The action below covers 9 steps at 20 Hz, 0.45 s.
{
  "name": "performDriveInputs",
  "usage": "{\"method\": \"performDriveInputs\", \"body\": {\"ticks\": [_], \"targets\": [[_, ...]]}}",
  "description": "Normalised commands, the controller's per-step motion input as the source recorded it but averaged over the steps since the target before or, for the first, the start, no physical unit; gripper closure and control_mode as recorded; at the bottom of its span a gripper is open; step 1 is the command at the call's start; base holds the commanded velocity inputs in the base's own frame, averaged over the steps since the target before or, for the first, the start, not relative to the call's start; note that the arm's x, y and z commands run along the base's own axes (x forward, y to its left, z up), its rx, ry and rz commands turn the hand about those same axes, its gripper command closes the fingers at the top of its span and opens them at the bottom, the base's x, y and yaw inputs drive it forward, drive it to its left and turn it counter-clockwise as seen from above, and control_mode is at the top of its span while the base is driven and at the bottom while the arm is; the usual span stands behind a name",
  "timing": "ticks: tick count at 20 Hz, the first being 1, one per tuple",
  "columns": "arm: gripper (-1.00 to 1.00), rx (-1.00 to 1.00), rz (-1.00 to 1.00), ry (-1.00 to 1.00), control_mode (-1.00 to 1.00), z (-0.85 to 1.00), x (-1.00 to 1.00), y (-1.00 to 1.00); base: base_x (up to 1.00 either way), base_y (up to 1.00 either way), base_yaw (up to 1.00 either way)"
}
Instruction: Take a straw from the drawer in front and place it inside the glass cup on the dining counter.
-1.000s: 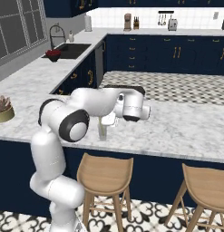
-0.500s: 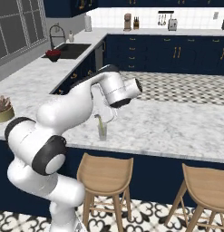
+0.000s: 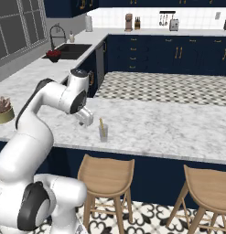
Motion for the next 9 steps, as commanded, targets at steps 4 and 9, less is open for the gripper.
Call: {"method": "performDriveInputs", "body": {"ticks": [4,9], "targets": [[-1.0,-0.41,0.07,0.04,-1.0,0.0,-0.49,0.47,0.0,0.0,0.0],[-1.0,-0.29,0.01,0.0,-1.0,0.0,-0.58,0.41,0.0,0.0,0.0]]}}
